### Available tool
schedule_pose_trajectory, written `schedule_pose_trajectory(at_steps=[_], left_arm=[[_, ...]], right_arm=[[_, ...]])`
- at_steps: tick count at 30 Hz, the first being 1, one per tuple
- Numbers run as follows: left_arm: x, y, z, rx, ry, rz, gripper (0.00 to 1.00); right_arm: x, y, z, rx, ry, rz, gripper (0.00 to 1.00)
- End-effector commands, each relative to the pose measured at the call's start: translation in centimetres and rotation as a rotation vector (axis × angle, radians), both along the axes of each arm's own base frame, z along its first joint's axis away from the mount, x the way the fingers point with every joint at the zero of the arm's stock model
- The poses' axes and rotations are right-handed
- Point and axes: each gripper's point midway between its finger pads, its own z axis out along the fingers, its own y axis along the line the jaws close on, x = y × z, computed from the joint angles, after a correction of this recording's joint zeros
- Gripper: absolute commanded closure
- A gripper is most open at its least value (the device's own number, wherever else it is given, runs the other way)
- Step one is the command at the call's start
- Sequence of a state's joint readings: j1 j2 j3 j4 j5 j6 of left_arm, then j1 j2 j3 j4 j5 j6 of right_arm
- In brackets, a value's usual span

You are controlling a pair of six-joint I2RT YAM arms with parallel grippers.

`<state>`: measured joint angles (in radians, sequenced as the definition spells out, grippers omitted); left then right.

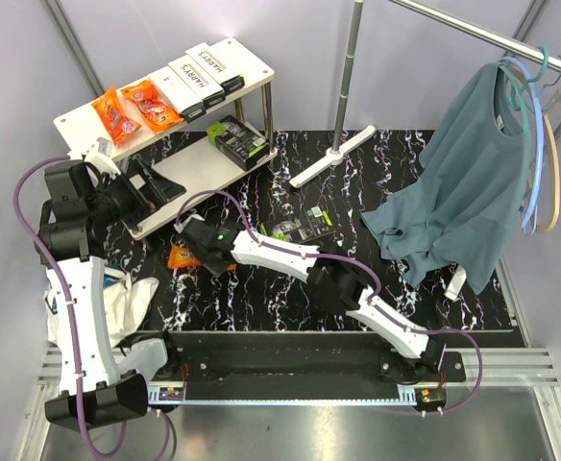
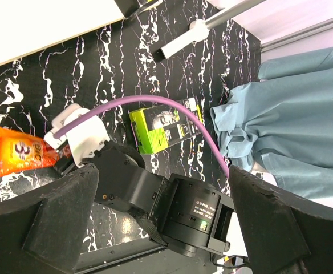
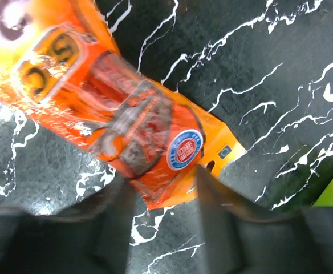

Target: Place and organize the shaving razors onto the shelf

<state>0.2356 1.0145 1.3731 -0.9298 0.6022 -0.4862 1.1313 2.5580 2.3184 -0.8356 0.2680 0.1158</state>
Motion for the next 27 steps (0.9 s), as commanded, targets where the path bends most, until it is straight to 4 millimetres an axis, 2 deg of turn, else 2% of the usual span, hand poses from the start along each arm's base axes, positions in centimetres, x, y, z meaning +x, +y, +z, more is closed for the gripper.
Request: schedule_pose_trajectory(at_steps=[1, 2, 3, 6, 10, 16, 24, 25, 26, 27], left_arm=[[-0.2, -0.6, 0.6, -0.002, -0.053, -0.044, 0.01], [-0.2, -0.6, 0.5, -0.002, -0.051, -0.043, 0.01], [-0.3, -0.6, 0.5, -0.003, -0.055, -0.047, 0.01], [-0.5, -0.8, 0.7, 0.001, -0.065, -0.049, 0.01], [-0.7, -0.9, 1.4, 0.008, -0.085, -0.051, 0.01], [-1.2, -1.9, 2.8, 0.022, -0.15, -0.116, 0.01], [-2.9, -4.9, 4.1, 0.039, -0.283, -0.309, 0.01], [-3.1, -5.1, 4.2, 0.047, -0.303, -0.325, 0.01], [-3.4, -5.6, 4.3, 0.048, -0.319, -0.348, 0.01], [-3.8, -6.0, 4.3, 0.041, -0.331, -0.376, 0.01]], right_arm=[[0.6, -0.9, -1.5, -0.059, -0.013, -0.012, 0.6], [0.5, -0.9, -1.4, -0.054, -0.005, -0.012, 0.66], [0.4, -1.0, -1.5, -0.055, 0.0, -0.012, 0.82], [0.3, -1.2, -1.2, -0.048, 0.003, -0.015, 0.97], [0.7, -1.0, 0.2, 0.019, -0.023, -0.031, 1.0], [-0.6, -1.4, 3.7, 0.133, 0.023, -0.07, 1.0], [-4.6, -4.0, 9.4, 0.283, 0.161, -0.132, 1.0], [-5.1, -4.3, 11.5, 0.332, 0.174, -0.139, 1.0], [-6.1, -5.0, 11.1, 0.333, 0.224, -0.135, 1.0], [-6.4, -5.2, 11.9, 0.364, 0.24, -0.134, 1.0]])
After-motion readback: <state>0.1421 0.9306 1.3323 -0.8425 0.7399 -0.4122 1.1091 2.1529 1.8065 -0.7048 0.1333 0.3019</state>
